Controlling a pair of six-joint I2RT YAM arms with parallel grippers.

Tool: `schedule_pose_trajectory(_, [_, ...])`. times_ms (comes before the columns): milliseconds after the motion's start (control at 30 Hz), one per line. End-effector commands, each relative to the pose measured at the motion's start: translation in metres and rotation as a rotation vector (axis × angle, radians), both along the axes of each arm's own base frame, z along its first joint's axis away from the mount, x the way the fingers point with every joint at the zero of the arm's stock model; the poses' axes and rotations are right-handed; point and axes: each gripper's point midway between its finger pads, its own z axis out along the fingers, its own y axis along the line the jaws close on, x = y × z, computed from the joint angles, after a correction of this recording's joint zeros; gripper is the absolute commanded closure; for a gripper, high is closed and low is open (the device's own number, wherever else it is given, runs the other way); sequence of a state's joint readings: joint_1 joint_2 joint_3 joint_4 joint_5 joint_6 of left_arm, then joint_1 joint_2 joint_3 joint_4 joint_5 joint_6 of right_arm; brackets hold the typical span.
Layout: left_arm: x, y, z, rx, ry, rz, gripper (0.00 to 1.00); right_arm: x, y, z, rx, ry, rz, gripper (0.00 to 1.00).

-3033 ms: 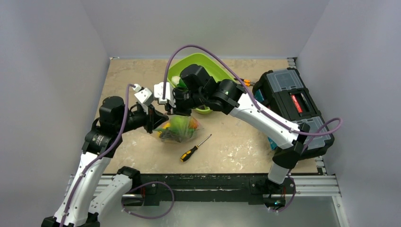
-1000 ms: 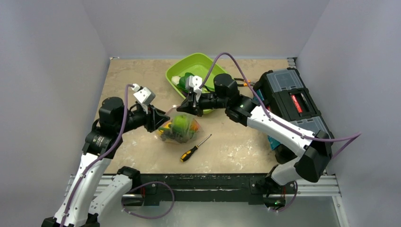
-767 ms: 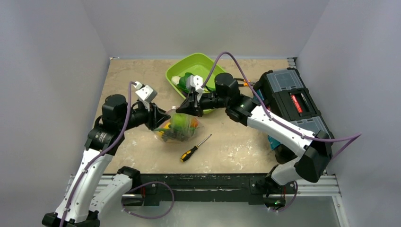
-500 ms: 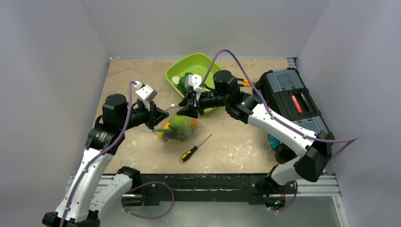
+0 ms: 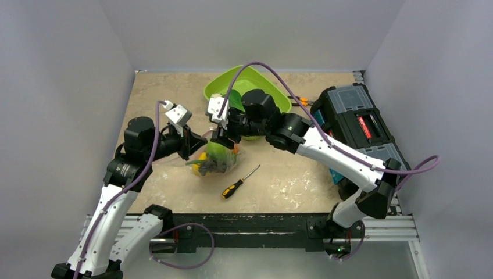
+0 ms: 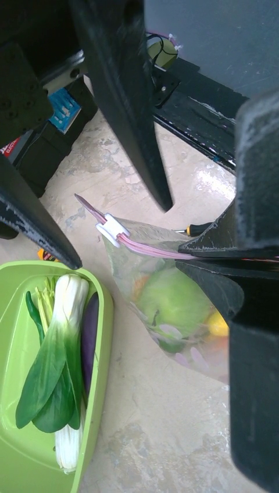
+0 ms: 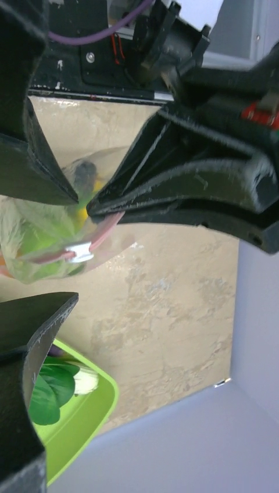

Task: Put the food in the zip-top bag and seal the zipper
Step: Zip the zipper food storage bag at the center of the board.

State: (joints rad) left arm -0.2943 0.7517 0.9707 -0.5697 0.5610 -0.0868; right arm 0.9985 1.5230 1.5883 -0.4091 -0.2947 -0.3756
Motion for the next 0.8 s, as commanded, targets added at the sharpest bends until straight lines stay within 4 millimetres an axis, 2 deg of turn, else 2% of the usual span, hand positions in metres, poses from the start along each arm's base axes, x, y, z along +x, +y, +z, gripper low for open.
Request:
schedule_pose_trajectory(0, [0.001,-0.002,0.028,-0.044,-0.094,-0.013,1.0,0.017,-0.007,0.026,0.008,-0.073,-0.07,0.45])
schedule_pose_trajectory(100, [0.0,-0.004,0.029,-0.047,-0.096,-0.022,1.0,0.016,-0.005,0.032,0.007,-0.075,-0.057,0.49])
schedule_pose_trajectory(233, [0.0,-0.004,0.028,-0.048,-0.095,-0.025,1.0,0.002,0.0,0.034,-0.01,-0.062,0.039,0.58])
schedule_pose_trajectory(367, [0.0,-0.005,0.029,-0.049,-0.092,-0.028,1.0,0.0,0.001,0.035,-0.018,-0.068,0.062,0.78])
schedule_pose_trajectory(400, [0.0,-0.005,0.028,-0.05,-0.092,-0.03,1.0,-0.001,0.001,0.035,-0.02,-0.067,0.066,0.8])
schedule_pose_trajectory(467, [0.0,-0.005,0.028,-0.05,-0.092,-0.029,1.0,-0.001,0.002,0.035,-0.029,-0.064,0.073,0.8])
schedule_pose_trajectory(533, [0.0,-0.005,0.028,-0.05,-0.091,-0.029,1.0,-0.002,0.002,0.033,-0.039,-0.061,0.08,0.74])
schedule_pose_trajectory(767, [-0.001,-0.005,0.029,-0.052,-0.09,-0.034,1.0,-0.002,0.006,0.03,-0.055,-0.051,0.095,0.74])
